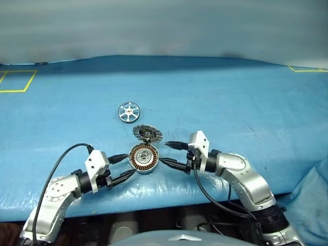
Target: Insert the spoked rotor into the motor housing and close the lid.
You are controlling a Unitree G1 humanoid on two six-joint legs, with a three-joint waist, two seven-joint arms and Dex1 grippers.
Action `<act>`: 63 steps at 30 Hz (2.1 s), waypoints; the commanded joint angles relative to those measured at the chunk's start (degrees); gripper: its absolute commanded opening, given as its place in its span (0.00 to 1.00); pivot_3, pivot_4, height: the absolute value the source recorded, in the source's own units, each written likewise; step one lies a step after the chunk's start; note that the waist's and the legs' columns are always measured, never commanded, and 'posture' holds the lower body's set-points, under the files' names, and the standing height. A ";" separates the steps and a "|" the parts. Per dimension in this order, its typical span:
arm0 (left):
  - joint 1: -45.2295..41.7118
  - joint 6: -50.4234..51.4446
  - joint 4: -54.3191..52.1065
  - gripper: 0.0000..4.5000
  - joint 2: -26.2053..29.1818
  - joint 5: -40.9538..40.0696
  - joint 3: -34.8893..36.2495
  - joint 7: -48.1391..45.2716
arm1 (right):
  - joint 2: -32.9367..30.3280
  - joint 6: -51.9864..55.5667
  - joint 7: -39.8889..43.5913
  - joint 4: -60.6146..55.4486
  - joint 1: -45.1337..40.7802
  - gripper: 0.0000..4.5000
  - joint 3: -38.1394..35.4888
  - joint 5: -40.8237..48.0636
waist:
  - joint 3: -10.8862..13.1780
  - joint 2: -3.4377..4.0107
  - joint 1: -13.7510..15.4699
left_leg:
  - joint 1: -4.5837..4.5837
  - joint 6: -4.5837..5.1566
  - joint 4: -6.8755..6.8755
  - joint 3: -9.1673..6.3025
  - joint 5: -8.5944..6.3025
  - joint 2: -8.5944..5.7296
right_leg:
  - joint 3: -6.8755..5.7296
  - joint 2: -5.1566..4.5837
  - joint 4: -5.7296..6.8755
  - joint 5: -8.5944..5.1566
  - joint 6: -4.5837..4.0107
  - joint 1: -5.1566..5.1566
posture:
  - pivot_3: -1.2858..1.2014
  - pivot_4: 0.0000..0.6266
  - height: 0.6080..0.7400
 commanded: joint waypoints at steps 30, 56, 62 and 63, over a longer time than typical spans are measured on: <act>-0.15 -6.82 3.01 0.66 -3.28 5.50 -0.90 2.66 | 8.20 2.16 -4.12 9.44 -10.31 0.37 8.91 -10.12 | 0.00 0.00 -0.12 | -0.07 0.00 -0.03 0.00 0.00 0.00 | -0.03 0.01 0.01 0.01 -0.01 -0.07 | 0.52 0.24 1.00; -1.03 -8.38 4.98 0.66 -3.69 7.09 -1.39 3.94 | 7.20 2.95 -1.41 6.47 -9.83 0.37 11.35 -10.20 | -0.01 0.00 -0.13 | -0.07 0.00 -0.05 0.00 0.00 0.01 | -0.03 0.00 0.01 0.00 -0.01 -0.07 | 0.52 0.24 1.00; -0.84 -8.52 5.28 0.66 -3.72 7.03 -1.27 3.98 | 7.43 2.63 -1.37 5.44 -10.16 0.37 10.24 -9.39 | 0.00 0.00 -0.13 | -0.07 0.00 -0.04 0.00 0.00 0.01 | -0.03 0.00 0.01 0.00 -0.01 -0.08 | 0.52 0.24 1.00; -0.84 -8.53 5.29 0.66 -3.74 7.02 -1.26 3.99 | 7.48 2.69 -1.32 5.24 -10.23 0.37 10.19 -9.27 | 0.00 0.00 -0.13 | -0.07 0.00 -0.04 0.00 0.00 0.01 | -0.03 0.00 0.01 0.00 -0.01 -0.08 | 0.52 0.24 1.00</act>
